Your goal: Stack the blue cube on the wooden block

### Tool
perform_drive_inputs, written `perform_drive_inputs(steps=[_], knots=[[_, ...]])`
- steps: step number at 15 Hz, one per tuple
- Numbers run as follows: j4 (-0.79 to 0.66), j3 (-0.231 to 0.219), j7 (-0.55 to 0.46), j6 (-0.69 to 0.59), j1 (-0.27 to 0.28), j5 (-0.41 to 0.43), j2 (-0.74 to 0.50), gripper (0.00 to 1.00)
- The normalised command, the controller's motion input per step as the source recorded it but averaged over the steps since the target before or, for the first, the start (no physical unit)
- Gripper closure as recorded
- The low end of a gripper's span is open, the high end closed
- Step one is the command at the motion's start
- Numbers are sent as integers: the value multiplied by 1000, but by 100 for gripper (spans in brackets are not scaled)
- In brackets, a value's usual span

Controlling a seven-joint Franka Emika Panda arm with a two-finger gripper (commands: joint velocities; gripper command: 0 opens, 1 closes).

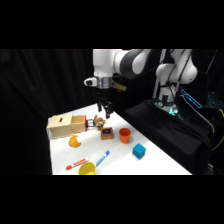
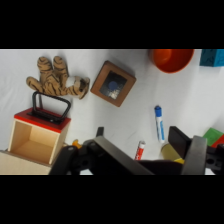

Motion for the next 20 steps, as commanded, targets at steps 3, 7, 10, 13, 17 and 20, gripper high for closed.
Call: perform_drive_inputs(steps=[3, 7, 10, 13, 17, 20], knots=[[-34, 44, 61, -24, 5, -43, -44, 0], [-95, 75, 132, -47, 56, -49, -120, 0], [-160, 93, 182, -25, 93, -12, -190, 0], [-191, 96, 239, -6, 104, -4, -232, 0], [-199, 102, 252, 16, 111, 5, -232, 0], [-191, 121, 242, 61, 127, 25, -190, 0]])
